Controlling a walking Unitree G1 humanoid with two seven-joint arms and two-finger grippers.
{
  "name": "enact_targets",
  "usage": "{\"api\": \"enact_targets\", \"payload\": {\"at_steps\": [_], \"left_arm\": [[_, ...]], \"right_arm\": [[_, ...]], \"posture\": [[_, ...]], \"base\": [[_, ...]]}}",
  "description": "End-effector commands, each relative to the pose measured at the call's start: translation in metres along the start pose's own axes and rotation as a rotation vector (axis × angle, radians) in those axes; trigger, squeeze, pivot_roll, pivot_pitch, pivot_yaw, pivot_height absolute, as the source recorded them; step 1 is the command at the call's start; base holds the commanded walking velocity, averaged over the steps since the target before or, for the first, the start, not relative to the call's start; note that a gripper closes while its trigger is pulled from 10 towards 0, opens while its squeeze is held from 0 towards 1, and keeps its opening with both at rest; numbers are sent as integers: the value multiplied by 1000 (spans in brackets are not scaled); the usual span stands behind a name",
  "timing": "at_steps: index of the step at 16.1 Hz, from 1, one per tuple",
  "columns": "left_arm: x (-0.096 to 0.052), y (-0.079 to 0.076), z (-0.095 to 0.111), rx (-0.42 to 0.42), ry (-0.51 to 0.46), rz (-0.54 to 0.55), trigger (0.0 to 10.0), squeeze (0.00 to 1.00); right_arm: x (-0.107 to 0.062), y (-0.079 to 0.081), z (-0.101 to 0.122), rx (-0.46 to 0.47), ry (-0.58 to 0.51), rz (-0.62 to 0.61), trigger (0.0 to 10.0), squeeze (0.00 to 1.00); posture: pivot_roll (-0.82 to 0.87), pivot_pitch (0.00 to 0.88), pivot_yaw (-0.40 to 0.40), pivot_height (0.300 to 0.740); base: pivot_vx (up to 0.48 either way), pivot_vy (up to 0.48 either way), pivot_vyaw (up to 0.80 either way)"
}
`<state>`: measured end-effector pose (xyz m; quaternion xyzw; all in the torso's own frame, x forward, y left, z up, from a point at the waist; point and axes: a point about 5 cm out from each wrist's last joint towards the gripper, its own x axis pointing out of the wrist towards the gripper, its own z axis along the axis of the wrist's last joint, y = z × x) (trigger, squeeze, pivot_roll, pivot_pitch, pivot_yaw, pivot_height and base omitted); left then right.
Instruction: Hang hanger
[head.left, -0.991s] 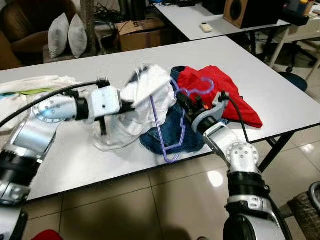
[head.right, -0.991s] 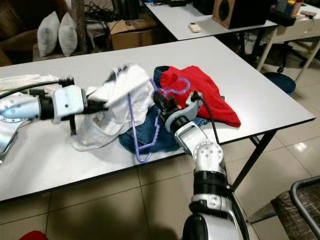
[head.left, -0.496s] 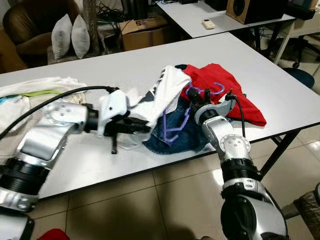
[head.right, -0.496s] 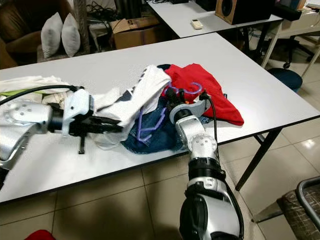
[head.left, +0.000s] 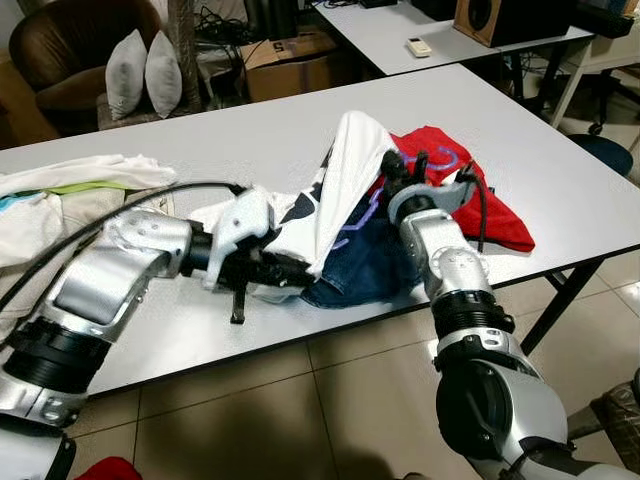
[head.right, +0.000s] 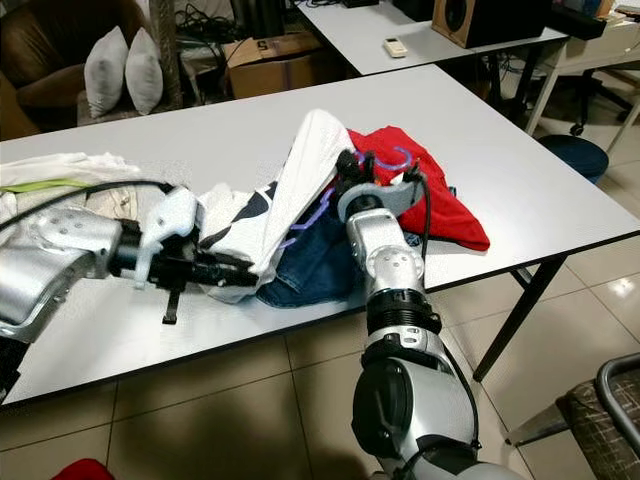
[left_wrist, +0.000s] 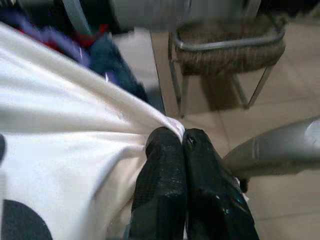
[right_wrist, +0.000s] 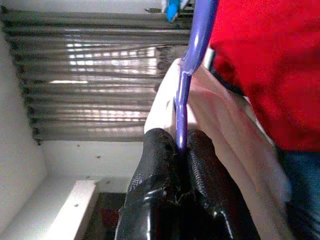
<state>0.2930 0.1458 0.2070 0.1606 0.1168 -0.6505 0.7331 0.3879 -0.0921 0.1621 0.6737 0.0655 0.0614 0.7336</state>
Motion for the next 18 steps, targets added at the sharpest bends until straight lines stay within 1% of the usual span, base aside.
{"api": "enact_targets", "payload": {"at_steps": [1, 2, 3, 4, 6, 7, 8, 9, 10, 11, 12, 13, 14, 15, 16, 17, 18], "left_arm": [[0, -4, 11, 1, -61, -34, 0, 0], [3, -6, 25, -23, -160, -64, 0, 0], [10, -10, 38, -58, -261, -107, 0, 0], [13, -12, 42, -77, -291, -134, 0, 0], [19, -20, 46, -125, -322, -213, 0, 0], [19, -21, 47, -141, -328, -227, 0, 0], [19, -17, 48, -147, -340, -187, 0, 0], [18, -10, 48, -128, -343, -124, 0, 0], [14, 5, 49, -98, -346, 17, 0, 0], [8, 18, 49, -58, -328, 134, 1608, 0], [-1, 29, 50, -31, -316, 231, 902, 0], [-8, 35, 52, -22, -318, 282, 1647, 0], [-20, 43, 56, -6, -319, 352, 1608, 0], [-34, 51, 60, 33, -294, 426, 1765, 0], [-37, 53, 61, 41, -291, 439, 1765, 0], [-44, 59, 64, 67, -292, 489, 1961, 0], [-48, 61, 66, 84, -289, 517, 2039, 0]], "right_arm": [[7, 30, -57, 57, 102, 80, 10000, 0], [8, 31, -58, -1, 102, 78, 10000, 0], [9, 32, -60, -76, 98, 75, 10000, 0], [9, 32, -60, -96, 90, 72, 10000, 0], [11, 33, -60, -90, 75, 68, 10000, 0], [12, 34, -59, -94, 71, 69, 10000, 0], [12, 35, -60, -127, 79, 77, 10000, 0], [11, 34, -63, -174, 97, 85, 10000, 0], [9, 34, -67, -264, 133, 106, 10000, 0], [7, 34, -68, -325, 165, 135, 10000, 0], [4, 35, -68, -379, 196, 174, 10000, 0], [0, 38, -67, -409, 219, 209, 10000, 0], [-6, 43, -65, -459, 256, 265, 10000, 0], [-19, 53, -62, -503, 321, 349, 10000, 0], [-22, 55, -62, -506, 331, 363, 10000, 0], [-27, 58, -55, -420, 332, 362, 10000, 0], [-30, 58, -52, -403, 333, 357, 10000, 0]], "posture": [[-46, 0, 117, 740], [-44, 0, 113, 740], [-44, 0, 109, 740], [-44, 0, 109, 740], [-47, 0, 109, 740], [-51, 0, 111, 740], [-57, 0, 112, 740], [-58, 0, 111, 740], [-60, 0, 108, 740], [-64, 0, 105, 740], [-66, 0, 101, 740], [-69, 0, 99, 740], [-76, 0, 97, 740], [-84, 0, 95, 740], [-85, 0, 94, 740], [-93, 0, 90, 740], [-94, 0, 89, 740]], "base": [[0, 0, 0], [0, 0, 0], [0, 0, 0], [0, 0, 0], [0, 0, 0], [0, 0, 0], [0, 0, 0], [0, 0, 0], [0, 0, 0], [0, 0, 0], [0, 0, 0], [0, 0, 0], [0, 0, 0], [0, 0, 0], [0, 0, 0], [0, 0, 0], [0, 0, 0]]}}
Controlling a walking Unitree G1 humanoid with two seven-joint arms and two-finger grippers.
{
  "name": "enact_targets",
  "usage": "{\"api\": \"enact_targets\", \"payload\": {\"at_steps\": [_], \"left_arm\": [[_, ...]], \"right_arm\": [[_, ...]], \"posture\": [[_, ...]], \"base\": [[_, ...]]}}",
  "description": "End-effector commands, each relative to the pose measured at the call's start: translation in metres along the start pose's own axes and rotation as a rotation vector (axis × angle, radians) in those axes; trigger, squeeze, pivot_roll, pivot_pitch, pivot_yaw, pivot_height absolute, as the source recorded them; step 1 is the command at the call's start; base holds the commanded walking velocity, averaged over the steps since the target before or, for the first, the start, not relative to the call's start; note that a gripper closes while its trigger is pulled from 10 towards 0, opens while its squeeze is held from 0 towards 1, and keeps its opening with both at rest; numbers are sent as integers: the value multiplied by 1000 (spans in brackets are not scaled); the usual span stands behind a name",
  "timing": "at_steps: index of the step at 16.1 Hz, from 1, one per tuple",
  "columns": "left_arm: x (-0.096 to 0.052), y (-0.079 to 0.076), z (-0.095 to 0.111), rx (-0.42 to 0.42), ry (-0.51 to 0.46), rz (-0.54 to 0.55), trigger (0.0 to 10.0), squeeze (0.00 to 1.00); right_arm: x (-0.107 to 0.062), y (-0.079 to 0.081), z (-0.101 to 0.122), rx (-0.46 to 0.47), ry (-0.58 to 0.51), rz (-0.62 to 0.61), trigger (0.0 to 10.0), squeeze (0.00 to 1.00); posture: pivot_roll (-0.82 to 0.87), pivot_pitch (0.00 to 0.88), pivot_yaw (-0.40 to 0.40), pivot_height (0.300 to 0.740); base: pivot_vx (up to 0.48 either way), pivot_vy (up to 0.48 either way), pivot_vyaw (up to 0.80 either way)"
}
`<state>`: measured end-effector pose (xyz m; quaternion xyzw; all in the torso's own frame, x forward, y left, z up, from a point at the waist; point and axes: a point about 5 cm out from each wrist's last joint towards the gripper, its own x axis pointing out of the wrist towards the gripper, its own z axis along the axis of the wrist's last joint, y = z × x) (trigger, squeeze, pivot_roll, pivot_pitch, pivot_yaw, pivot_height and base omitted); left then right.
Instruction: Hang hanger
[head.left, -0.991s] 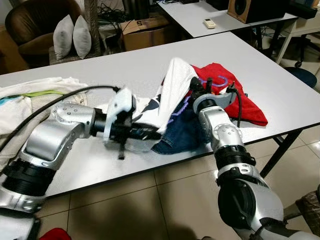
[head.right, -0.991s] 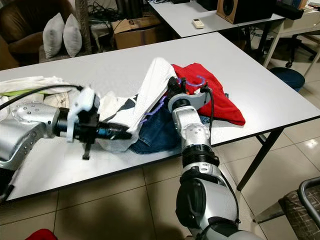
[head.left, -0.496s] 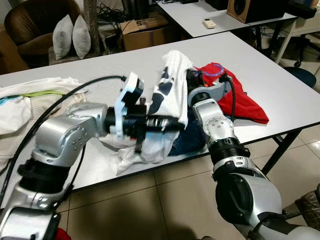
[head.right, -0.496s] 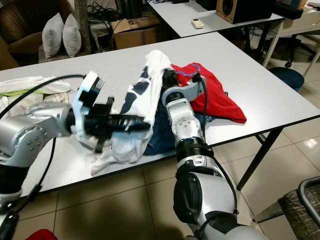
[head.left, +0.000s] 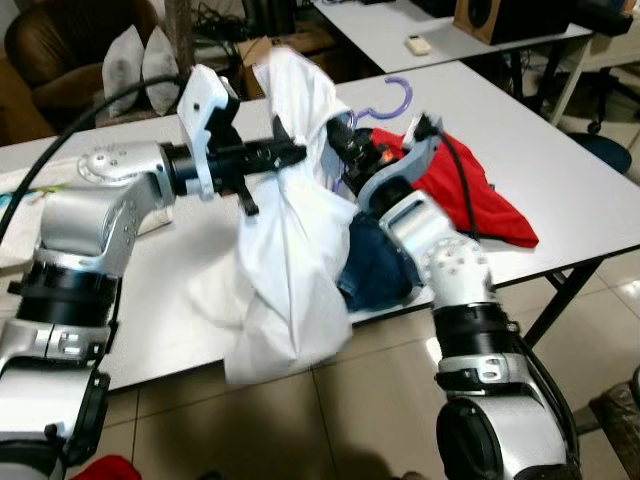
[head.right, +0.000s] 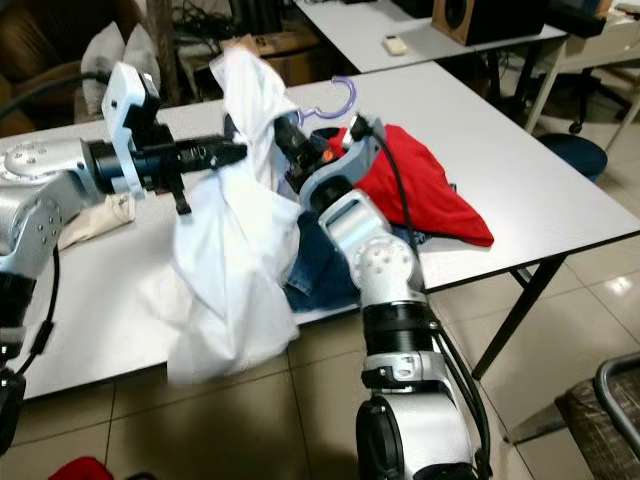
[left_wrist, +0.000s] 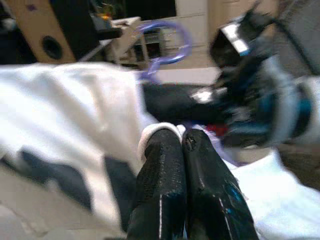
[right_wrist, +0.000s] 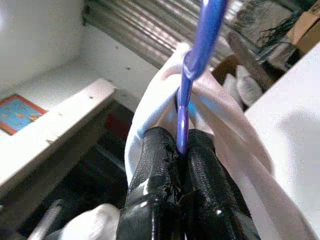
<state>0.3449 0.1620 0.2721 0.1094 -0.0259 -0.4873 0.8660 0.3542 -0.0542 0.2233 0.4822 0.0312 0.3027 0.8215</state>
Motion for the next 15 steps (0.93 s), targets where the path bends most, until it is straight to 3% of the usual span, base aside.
{"api": "enact_targets", "payload": {"at_steps": [1, 2, 3, 4, 6, 7, 9, 10, 11, 15], "left_arm": [[-13, 18, 25, 97, -63, 135, 2000, 0], [-16, 24, 42, 117, -137, 183, 1373, 0], [-15, 17, 57, 113, -216, 140, 667, 0], [-14, 10, 67, 110, -265, 96, 2078, 0], [-16, 16, 66, 189, -207, 163, 2824, 0], [-17, 14, 56, 183, -167, 144, 10000, 0], [-14, 0, 38, 118, -134, 82, 10000, 12], [-16, -1, 30, 103, -120, 119, 10000, 675], [-21, 2, 26, 93, -114, 146, 10000, 1000], [-37, 4, 33, 56, -166, 161, 10000, 1000]], "right_arm": [[-6, 2, -13, 89, 43, 16, 10000, 0], [-14, 0, -11, 105, 46, 4, 10000, 0], [-18, -12, -12, 54, 55, -79, 10000, 0], [-20, -16, -12, 43, 61, -104, 10000, 0], [-23, -12, -12, 57, 62, -83, 10000, 0], [-28, -12, -13, 51, 75, -95, 10000, 0], [-34, -16, -13, 36, 59, -134, 10000, 0], [-37, -17, -11, 38, 39, -152, 10000, 0], [-39, -19, -10, 39, 27, -174, 10000, 0], [-51, -23, -7, 20, 27, -214, 10000, 0]], "posture": [[-104, 0, 88, 740], [-109, 0, 87, 740], [-111, 0, 86, 740], [-110, 0, 83, 740], [-112, 0, 83, 740], [-114, 0, 84, 740], [-127, 0, 91, 740], [-134, 0, 91, 740], [-140, 0, 88, 740], [-133, 0, 61, 740]], "base": [[0, 0, 0], [0, 0, 0], [0, 0, 0], [0, 0, 0], [0, 0, 0], [0, 0, 0], [0, 0, 0], [0, 0, 0], [0, 0, 0], [0, 0, 0]]}}
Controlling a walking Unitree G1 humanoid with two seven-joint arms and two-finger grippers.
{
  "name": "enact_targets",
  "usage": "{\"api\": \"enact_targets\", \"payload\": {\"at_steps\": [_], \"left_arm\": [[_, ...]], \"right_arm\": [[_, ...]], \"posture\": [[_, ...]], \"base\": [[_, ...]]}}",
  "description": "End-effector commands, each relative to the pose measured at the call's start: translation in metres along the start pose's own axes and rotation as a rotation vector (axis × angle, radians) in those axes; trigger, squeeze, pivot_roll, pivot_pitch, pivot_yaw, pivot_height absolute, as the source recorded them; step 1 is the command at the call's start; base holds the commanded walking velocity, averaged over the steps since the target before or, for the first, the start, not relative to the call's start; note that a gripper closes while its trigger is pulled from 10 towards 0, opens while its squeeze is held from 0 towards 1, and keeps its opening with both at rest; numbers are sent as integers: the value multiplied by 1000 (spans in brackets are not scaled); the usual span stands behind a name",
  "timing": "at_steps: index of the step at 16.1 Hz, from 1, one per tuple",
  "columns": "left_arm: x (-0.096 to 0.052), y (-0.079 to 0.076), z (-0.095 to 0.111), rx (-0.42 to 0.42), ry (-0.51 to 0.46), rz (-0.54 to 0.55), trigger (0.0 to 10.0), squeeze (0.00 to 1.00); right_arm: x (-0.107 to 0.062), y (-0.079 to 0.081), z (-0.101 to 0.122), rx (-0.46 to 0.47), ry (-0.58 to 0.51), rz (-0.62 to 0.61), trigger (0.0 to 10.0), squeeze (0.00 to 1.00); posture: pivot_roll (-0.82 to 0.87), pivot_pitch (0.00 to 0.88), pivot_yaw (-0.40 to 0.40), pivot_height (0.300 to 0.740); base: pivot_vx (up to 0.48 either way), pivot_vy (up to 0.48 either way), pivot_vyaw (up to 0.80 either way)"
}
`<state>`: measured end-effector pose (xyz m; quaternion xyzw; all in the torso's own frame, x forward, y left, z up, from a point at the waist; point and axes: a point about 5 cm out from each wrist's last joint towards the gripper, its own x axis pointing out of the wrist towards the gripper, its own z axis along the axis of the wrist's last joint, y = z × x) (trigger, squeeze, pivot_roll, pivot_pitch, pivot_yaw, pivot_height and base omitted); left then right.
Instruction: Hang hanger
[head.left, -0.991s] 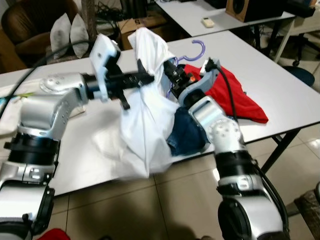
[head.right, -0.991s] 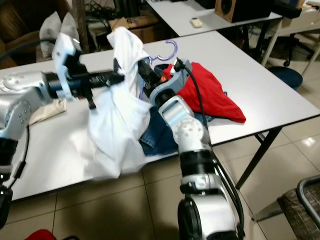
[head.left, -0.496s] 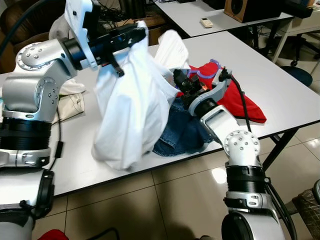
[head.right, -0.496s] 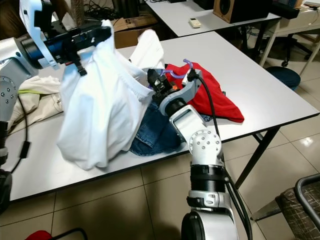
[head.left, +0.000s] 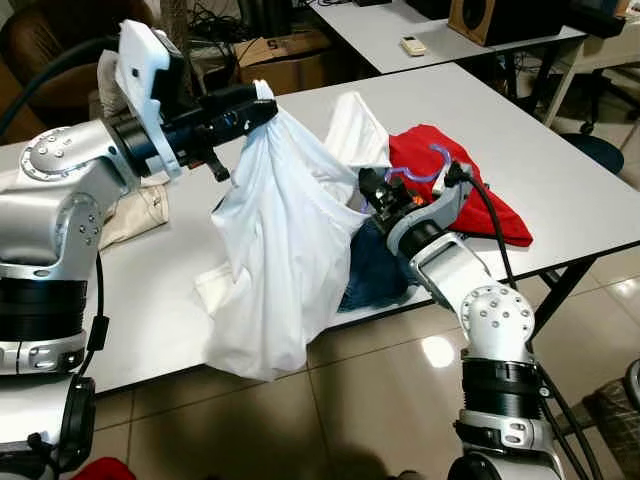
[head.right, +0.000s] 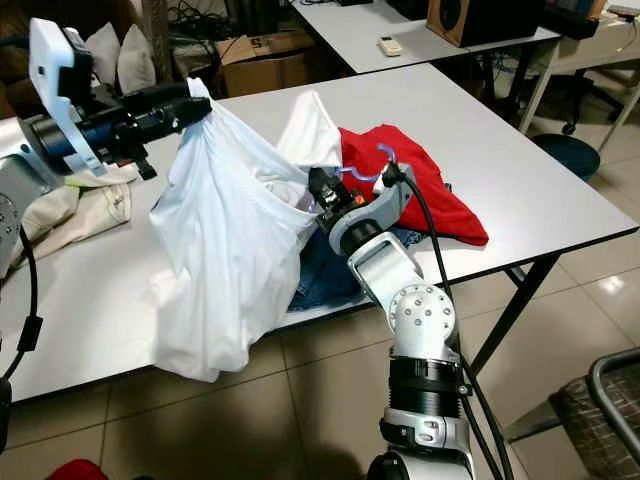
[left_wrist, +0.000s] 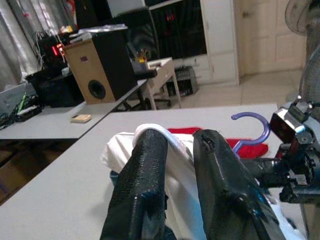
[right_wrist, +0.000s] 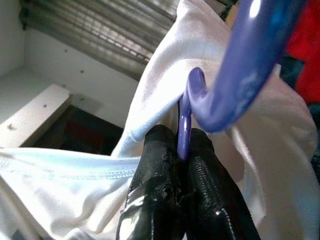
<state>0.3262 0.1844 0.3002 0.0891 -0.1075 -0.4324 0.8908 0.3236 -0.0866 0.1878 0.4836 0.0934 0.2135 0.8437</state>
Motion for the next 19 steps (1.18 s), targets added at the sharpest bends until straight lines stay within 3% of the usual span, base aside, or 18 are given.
{"api": "enact_targets", "payload": {"at_steps": [1, 3, 8, 10, 12, 14, 16, 19], "left_arm": [[-8, 9, 9, -2, -35, 63, 10000, 1000], [-18, 12, 4, -66, -37, 141, 10000, 1000], [-21, -10, -9, -90, 25, 37, 10000, 1000], [-16, -28, -27, -73, 139, -65, 10000, 1000], [-19, -43, -32, -97, 173, -151, 10000, 1000], [-27, -52, -44, -60, 266, -147, 10000, 1000], [-42, -67, -57, -44, 408, -216, 10000, 1000], [-52, -76, -57, -59, 449, -273, 10000, 1000]], "right_arm": [[-3, 2, -4, -34, 34, 15, 10000, 0], [-11, 0, -6, -98, 74, 16, 10000, 0], [-24, 2, -8, -105, 86, 64, 10000, 0], [-33, 0, -5, -126, 72, 49, 10000, 0], [-40, 1, -2, -148, 71, 52, 10000, 0], [-55, 4, -1, -221, 113, 80, 10000, 0], [-71, 6, -1, -318, 190, 124, 10000, 0], [-88, 0, -1, -419, 289, 170, 10000, 0]], "posture": [[-125, 0, 54, 740], [-100, 0, 40, 740], [-98, 0, 42, 740], [-124, 0, 48, 740], [-127, 0, 37, 740], [-115, 0, 14, 740], [-94, 0, -3, 740], [-75, 0, -14, 740]], "base": [[0, 0, 0], [0, 0, 800], [0, 0, 789], [0, 0, 750], [0, 0, 738], [0, 0, 744], [0, 0, 744], [0, 0, 744]]}}
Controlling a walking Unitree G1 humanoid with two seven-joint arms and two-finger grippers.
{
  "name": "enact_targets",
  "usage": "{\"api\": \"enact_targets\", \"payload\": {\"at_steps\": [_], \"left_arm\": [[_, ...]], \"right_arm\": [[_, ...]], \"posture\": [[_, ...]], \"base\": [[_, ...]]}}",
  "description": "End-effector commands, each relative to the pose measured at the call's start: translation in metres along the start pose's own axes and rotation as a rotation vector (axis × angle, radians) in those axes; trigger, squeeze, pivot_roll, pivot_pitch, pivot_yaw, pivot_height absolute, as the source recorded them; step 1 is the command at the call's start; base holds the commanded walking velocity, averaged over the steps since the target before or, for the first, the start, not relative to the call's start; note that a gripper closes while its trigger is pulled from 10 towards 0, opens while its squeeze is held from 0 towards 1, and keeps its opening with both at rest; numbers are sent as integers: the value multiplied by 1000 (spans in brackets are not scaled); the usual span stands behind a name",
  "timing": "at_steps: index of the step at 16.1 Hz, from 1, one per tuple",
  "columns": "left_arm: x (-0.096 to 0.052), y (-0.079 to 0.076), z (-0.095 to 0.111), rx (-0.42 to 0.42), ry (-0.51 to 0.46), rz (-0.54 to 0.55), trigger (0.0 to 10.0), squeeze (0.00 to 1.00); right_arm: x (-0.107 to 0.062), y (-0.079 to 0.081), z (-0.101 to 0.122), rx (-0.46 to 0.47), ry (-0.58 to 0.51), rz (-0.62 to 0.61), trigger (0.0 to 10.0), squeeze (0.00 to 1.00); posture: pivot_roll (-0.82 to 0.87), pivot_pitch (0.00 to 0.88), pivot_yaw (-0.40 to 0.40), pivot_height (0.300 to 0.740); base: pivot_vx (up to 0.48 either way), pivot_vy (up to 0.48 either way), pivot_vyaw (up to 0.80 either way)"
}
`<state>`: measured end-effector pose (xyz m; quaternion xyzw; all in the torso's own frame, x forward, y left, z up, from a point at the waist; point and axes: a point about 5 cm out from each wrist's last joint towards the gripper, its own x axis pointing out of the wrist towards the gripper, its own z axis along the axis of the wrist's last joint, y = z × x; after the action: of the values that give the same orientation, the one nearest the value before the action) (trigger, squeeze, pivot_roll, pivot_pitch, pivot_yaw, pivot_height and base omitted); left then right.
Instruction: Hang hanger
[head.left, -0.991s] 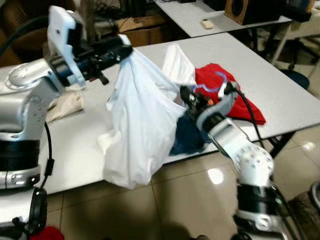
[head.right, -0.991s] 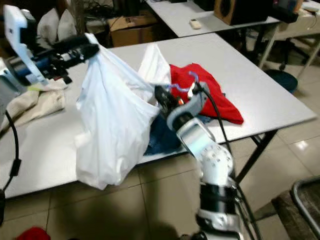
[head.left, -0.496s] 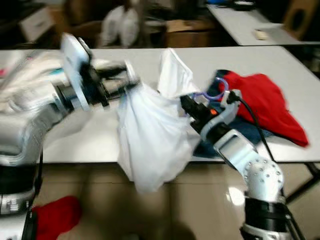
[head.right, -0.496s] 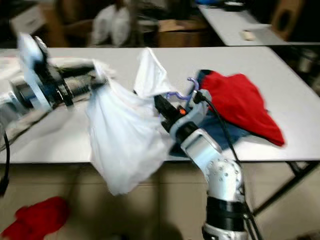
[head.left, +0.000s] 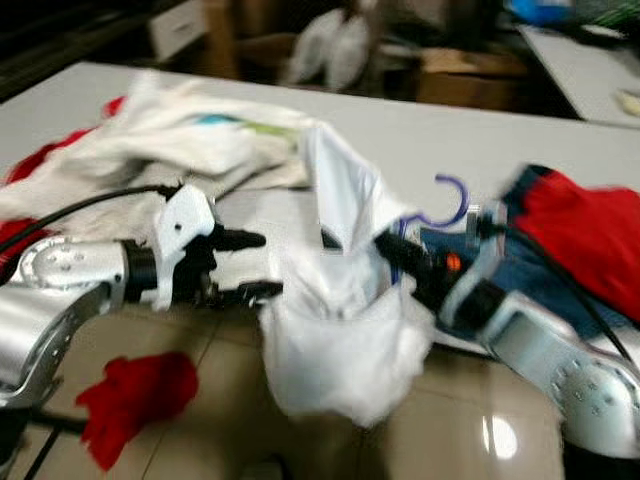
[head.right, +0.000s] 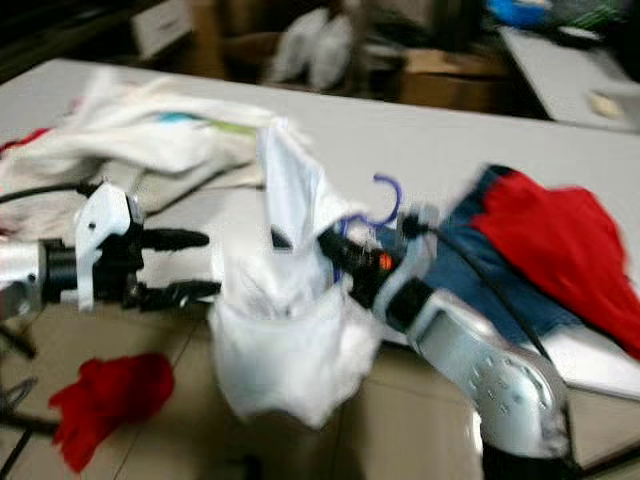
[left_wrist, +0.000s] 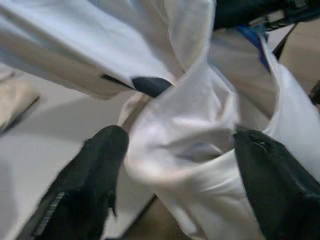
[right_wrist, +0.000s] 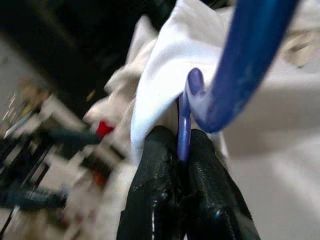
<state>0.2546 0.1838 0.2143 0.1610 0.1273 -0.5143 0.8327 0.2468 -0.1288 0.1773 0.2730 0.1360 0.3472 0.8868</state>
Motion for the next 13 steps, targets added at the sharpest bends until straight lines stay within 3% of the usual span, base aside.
{"api": "enact_targets", "payload": {"at_steps": [1, 5, 8, 11, 13], "left_arm": [[0, -3, 6, -12, -50, -29, 10000, 1000], [6, -7, 5, -33, -91, -42, 10000, 1000], [1, -22, -6, -106, -123, -84, 10000, 1000], [-1, -35, -28, -150, -28, -19, 10000, 1000], [0, -36, -37, -182, -50, 71, 10000, 1000]], "right_arm": [[-5, 3, -1, -37, 26, 37, 10000, 0], [-17, 1, 1, -63, 45, 27, 10000, 0], [-29, -2, -3, -90, 106, 27, 10000, 0], [-30, -2, -10, -94, 170, 48, 10000, 0], [-25, -2, -17, -106, 215, 66, 10000, 0]], "posture": [[-75, 0, -14, 740], [-124, 0, 20, 740], [-126, 0, 3, 740], [-75, 0, -30, 740], [-64, 0, -37, 740]], "base": [[0, 0, 738], [0, 0, 739], [0, 0, 744], [0, 0, 756], [0, 0, 763]]}}
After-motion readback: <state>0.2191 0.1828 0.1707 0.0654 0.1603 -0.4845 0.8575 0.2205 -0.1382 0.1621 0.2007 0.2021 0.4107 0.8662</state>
